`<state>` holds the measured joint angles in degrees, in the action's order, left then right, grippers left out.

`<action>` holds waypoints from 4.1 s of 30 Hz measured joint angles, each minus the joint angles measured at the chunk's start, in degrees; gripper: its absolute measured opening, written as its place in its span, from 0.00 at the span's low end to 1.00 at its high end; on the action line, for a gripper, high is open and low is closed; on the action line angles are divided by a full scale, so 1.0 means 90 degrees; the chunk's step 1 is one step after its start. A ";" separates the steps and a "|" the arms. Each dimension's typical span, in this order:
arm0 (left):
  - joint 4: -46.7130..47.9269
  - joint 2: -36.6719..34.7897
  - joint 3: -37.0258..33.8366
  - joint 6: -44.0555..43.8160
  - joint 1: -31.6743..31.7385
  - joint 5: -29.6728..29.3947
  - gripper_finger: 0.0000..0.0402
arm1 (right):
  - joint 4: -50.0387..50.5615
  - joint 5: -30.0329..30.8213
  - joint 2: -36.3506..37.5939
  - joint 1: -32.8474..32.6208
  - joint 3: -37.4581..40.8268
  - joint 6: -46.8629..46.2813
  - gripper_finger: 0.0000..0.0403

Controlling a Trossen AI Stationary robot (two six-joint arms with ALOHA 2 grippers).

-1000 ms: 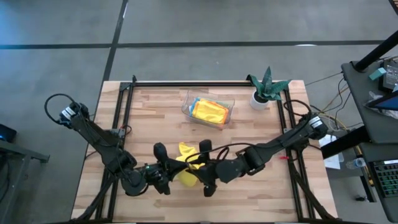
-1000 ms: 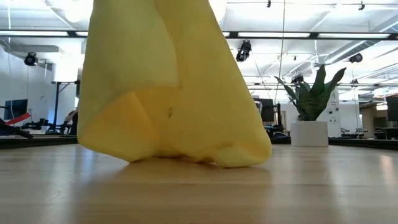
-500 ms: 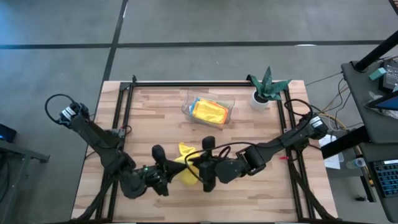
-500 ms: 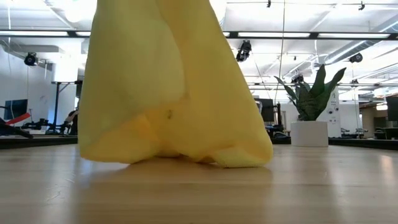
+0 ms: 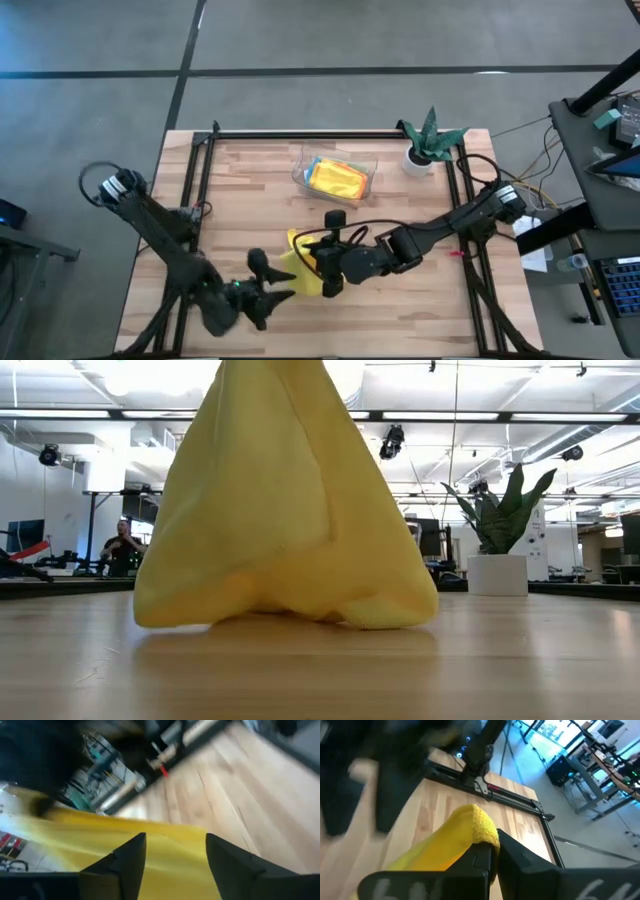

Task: Fold microfiber towels
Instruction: Fold the yellow towel

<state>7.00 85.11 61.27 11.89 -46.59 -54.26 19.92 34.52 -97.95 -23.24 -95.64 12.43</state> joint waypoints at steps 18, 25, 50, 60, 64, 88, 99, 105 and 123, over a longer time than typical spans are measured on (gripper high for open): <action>-0.0662 0.4295 0.1469 0.0734 -0.0301 -0.2508 0.53 | 0.0103 -0.0010 0.0002 0.0271 -0.0068 -0.0333 0.02; -0.0670 0.4671 0.1934 0.1094 -0.0244 -0.2893 0.53 | 0.0118 -0.0016 0.0002 0.0337 -0.0101 -0.0336 0.02; -0.0305 0.2880 0.1510 -0.1062 -0.0495 -0.3554 0.54 | 0.1196 0.0001 -0.0005 0.0452 -0.1943 -0.0662 0.02; 0.1749 0.1218 0.0195 -0.4300 -0.0396 -0.1228 0.53 | 0.1253 0.0020 -0.0012 0.0489 -0.1948 -0.0654 0.02; 0.1147 0.1639 0.0195 -0.2870 -0.0445 -0.1388 0.53 | 0.1234 0.0013 -0.0012 0.0617 -0.1958 -0.0661 0.02; 0.0960 0.3193 0.0663 -0.0464 0.0454 -0.3979 0.53 | 0.1283 -0.0005 -0.0022 0.0974 -0.2146 -0.0886 0.02; 0.2474 0.1963 0.0407 -0.3358 0.0194 -0.3962 0.53 | 0.1468 -0.0013 -0.0022 0.0974 -0.2353 -0.0898 0.02; 0.3680 0.0723 -0.0454 -0.5228 0.0189 -0.2560 0.53 | 0.1467 -0.0012 -0.0022 0.0974 -0.2358 -0.0952 0.02; 0.0414 0.2158 -0.0537 -0.0082 0.0226 -0.3936 0.53 | 0.1262 0.0010 -0.0022 0.1035 -0.2465 -0.0998 0.02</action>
<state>10.72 104.53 56.44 11.15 -44.56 -89.68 31.28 34.61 -98.15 -13.93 -117.82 3.44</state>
